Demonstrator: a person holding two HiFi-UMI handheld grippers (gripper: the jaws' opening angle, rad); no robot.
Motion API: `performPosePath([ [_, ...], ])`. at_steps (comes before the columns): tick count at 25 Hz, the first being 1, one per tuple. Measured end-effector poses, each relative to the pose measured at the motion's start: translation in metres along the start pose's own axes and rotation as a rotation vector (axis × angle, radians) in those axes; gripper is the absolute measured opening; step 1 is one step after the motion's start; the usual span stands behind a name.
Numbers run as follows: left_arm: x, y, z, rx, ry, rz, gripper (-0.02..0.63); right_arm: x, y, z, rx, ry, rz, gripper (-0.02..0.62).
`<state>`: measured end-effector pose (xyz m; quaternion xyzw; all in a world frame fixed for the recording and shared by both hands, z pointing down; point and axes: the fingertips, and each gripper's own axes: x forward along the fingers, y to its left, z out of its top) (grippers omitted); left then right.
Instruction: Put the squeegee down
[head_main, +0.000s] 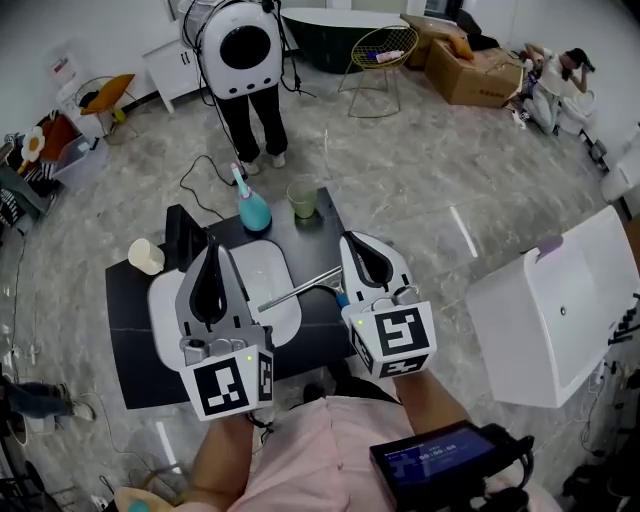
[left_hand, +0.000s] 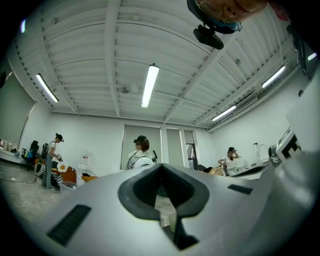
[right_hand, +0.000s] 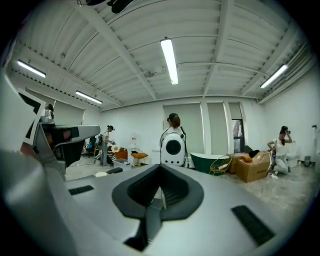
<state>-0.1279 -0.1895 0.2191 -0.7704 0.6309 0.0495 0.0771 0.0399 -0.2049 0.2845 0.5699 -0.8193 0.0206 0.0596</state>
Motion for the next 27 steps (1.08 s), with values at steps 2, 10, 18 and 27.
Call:
performPosePath([
  [2, -0.0012, -0.0023, 0.0005, -0.001, 0.0, -0.007, 0.009, -0.0012, 0.0007, 0.0, -0.003, 0.001, 0.003, -0.003],
  [10, -0.0019, -0.0069, -0.0007, -0.005, 0.004, -0.015, 0.009, -0.004, 0.0016, 0.001, 0.001, -0.004, 0.007, -0.002],
  [18, -0.0021, -0.0075, -0.0022, -0.008, 0.005, -0.015, 0.009, -0.0029, 0.0044, 0.0, 0.005, -0.001, 0.014, -0.002],
  [27, -0.0018, -0.0079, -0.0049, -0.007, 0.01, -0.013, 0.009, -0.0024, 0.0046, -0.0018, 0.013, 0.004, 0.017, -0.002],
])
